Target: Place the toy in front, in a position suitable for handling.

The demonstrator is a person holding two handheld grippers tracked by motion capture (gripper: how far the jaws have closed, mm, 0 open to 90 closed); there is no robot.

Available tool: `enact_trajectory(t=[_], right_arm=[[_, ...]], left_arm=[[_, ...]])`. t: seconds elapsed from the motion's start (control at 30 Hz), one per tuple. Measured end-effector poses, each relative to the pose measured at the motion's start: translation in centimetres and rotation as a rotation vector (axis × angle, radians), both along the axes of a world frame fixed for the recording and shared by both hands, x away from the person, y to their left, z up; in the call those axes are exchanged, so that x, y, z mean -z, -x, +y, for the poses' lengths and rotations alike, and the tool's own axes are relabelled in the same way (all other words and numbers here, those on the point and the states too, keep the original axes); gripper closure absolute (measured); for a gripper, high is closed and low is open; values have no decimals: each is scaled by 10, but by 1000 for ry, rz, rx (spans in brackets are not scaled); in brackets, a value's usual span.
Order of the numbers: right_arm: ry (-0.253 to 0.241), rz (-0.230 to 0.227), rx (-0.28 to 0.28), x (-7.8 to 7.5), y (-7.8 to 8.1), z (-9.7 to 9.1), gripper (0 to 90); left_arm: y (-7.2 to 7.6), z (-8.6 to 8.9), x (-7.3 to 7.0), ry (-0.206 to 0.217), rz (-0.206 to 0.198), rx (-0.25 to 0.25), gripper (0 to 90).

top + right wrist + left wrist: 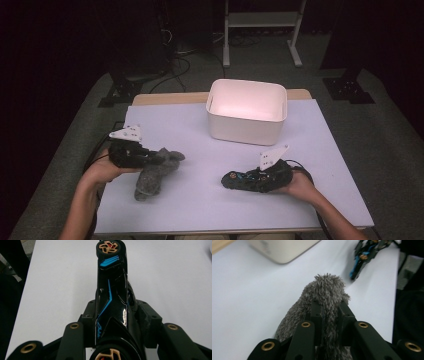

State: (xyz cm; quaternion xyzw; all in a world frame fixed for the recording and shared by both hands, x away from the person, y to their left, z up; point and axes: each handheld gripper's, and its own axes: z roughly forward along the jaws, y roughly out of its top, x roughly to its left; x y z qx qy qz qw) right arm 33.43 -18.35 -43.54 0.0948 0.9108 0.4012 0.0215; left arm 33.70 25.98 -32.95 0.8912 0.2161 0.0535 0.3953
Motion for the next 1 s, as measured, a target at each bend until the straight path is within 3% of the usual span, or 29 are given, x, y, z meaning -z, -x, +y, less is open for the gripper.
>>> enact_trajectory(t=[0.13, 0.27, 0.4, 0.53, 0.77, 0.83, 1.0], right_arm=[[7, -5, 8, 2, -2, 0, 554], [19, -7, 9, 3, -1, 1, 553], [23, 15, 24, 2, 0, 2, 533], [-1, 78, 31, 0, 1, 2, 475], [-33, 144, 39, -4, 6, 1, 384], [-50, 161, 36, -5, 7, 0, 372], [-40, 148, 39, -4, 14, 1, 340]], left_arm=[[0, 4, 7, -43, 3, -24, 786], [-4, -5, 32, -52, 38, -17, 769], [-8, -20, 60, -24, 73, 6, 732], [-7, -36, 80, -12, 96, 24, 679], [-2, -54, 97, -8, 117, 53, 601], [0, -56, 100, -27, 117, 60, 583], [2, -57, 102, -29, 126, 60, 565]])
